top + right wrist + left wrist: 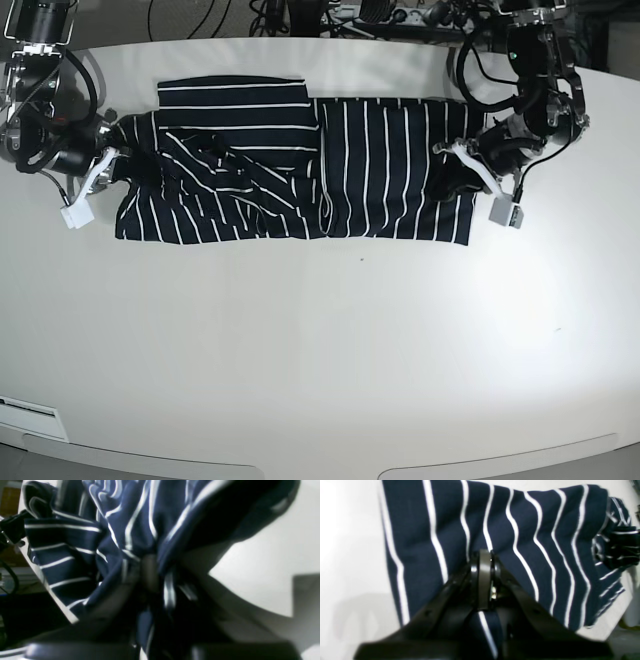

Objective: Fold the T-shirt properly
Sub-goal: 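Fold the right gripper's end over onto the folded half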

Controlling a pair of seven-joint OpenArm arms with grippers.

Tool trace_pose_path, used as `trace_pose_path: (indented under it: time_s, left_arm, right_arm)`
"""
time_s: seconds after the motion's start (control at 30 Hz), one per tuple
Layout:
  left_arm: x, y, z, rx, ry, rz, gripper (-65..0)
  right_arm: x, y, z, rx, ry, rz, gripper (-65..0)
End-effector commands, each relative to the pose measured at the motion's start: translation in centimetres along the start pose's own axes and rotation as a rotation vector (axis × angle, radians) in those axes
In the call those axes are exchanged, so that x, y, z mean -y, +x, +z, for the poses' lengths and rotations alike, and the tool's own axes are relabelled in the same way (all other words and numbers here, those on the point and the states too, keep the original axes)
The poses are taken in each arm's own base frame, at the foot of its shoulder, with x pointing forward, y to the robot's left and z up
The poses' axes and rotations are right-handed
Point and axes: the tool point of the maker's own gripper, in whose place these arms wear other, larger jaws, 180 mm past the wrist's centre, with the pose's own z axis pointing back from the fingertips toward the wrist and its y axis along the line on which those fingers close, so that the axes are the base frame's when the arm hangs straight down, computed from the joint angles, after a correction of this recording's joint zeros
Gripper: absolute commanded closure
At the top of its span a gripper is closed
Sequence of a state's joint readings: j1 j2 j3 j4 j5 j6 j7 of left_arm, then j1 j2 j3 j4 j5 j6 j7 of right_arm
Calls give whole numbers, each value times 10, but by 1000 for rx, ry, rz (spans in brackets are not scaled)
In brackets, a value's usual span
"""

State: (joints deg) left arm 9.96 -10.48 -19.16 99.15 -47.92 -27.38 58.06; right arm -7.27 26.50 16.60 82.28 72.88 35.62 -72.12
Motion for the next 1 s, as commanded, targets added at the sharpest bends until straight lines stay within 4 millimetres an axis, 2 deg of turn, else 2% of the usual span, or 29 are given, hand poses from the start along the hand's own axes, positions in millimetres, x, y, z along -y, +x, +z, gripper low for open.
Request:
trace_pose_path:
  time_s: [0.0, 0.17, 0.3, 0.43, 0.6, 0.73, 0.83, 0.97]
  left_arm:
    - [5, 13, 3, 45, -27, -2, 0]
    - [14, 21, 4, 84, -81, 33, 0]
    - [10, 30, 12, 130, -86, 62, 0]
    - [-8, 39, 26, 178, -37, 83, 0]
    - [-30, 47, 46, 231, 34, 105, 0]
    - [-36, 43, 51, 221, 52, 114, 0]
    - [-34, 40, 49, 210, 47, 120, 0]
    - [-28, 36, 43, 196, 29, 119, 0]
  right_arm:
    - [0, 14, 7, 11, -7, 36, 0]
    - [0, 32, 11, -1, -15, 83, 0]
    - [6, 51, 26, 7, -54, 126, 0]
    - [19, 69, 49, 3, -124, 177, 0]
    - [52, 95, 88, -29, -343, 224, 0]
    - [64, 120, 117, -10, -488, 238, 0]
    - [60, 139, 133, 17, -594, 287, 0]
    - [28, 164, 140, 97, -643, 403, 0]
